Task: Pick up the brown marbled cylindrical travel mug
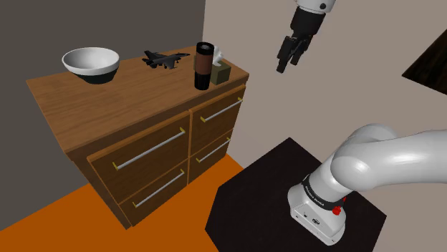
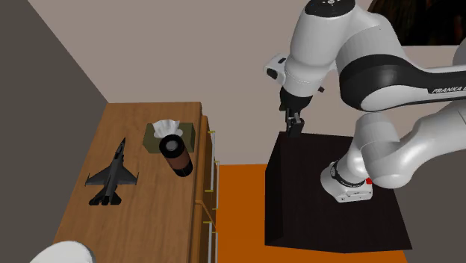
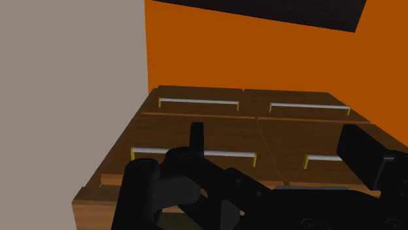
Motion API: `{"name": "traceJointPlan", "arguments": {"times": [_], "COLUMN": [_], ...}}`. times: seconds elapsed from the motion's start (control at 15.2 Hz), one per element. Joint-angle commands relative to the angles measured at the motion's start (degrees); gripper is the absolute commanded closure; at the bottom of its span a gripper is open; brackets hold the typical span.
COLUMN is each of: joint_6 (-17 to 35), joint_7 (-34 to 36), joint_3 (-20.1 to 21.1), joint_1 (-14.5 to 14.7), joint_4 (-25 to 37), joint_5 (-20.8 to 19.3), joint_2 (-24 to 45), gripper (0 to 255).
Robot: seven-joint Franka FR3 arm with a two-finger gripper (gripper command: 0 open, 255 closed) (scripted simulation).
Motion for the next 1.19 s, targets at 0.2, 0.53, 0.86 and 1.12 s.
{"name": "traceJointPlan", "arguments": {"times": [0.2, 0.53, 0.86, 1.12], "joint_6": [3.0, 6.5, 8.2, 8.1], "joint_7": [0.9, 2.3, 3.6, 4.6], "joint_3": [0.6, 1.5, 2.2, 2.7], "joint_1": [0.3, 0.8, 1.1, 1.4], "joint_4": [3.9, 11.8, 21.4, 30.7], "joint_5": [0.6, 1.4, 1.8, 2.0], "joint_2": [6.9, 18.3, 29.6, 38.7], "gripper": [0, 0, 0, 0]}}
